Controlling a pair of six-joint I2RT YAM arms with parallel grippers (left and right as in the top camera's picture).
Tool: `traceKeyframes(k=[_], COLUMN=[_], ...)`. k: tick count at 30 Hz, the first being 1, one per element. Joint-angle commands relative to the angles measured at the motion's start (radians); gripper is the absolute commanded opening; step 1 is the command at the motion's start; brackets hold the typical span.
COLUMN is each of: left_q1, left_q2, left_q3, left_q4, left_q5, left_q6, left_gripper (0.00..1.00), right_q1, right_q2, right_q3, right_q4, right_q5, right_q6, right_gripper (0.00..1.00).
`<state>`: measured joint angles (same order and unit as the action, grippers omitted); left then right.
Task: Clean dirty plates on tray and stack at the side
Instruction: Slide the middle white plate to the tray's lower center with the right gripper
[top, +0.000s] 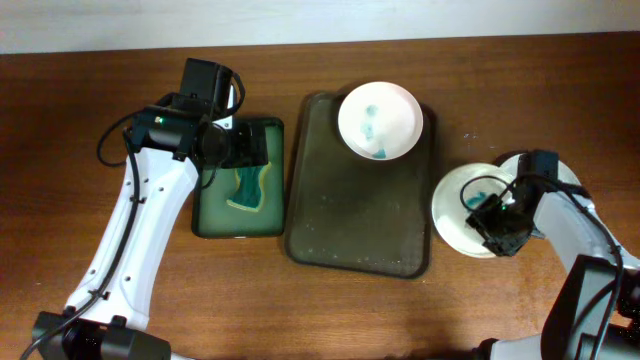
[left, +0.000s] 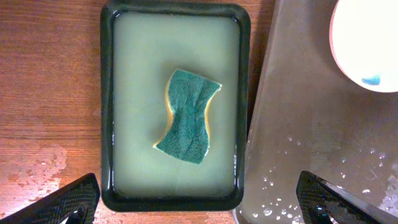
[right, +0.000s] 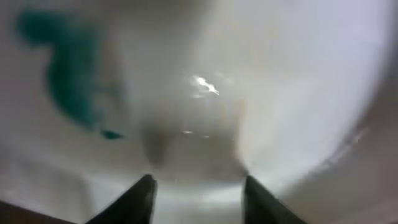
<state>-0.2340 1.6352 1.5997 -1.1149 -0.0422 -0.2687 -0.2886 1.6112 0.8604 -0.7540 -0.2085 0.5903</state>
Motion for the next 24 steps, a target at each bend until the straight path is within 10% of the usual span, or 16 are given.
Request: traceKeyframes(k=[1, 10, 16, 24], left_q1=[0.002, 0.002, 0.002, 0.002], left_q2=[-0.014, -0.014, -0.014, -0.014], left_q3=[0.002, 0.002, 0.002, 0.002], left_q4=[-0.001, -0.001, -0.001, -0.001], left_q5=[-0.007, -0.007, -0.007, -0.007], left_q6=[0.005, 0.005, 0.005, 0.005], left_gripper=[0.99, 0.99, 0.99, 0.99], right_q1=[-0.006, -0.006, -0.006, -0.006], right_q2=[0.0, -0.182, -0.134, -0.092], right_q3=[-0.011, 0.009, -0.093, -0.153], right_q4=[0.01, -0.184, -0.091, -0.017], right_q5=[0.002, -0.089, 0.087, 0.084], right_q6=[0.005, -0.163, -0.005, 0.009], right_gripper=[0.39, 0.39, 0.59, 0.04])
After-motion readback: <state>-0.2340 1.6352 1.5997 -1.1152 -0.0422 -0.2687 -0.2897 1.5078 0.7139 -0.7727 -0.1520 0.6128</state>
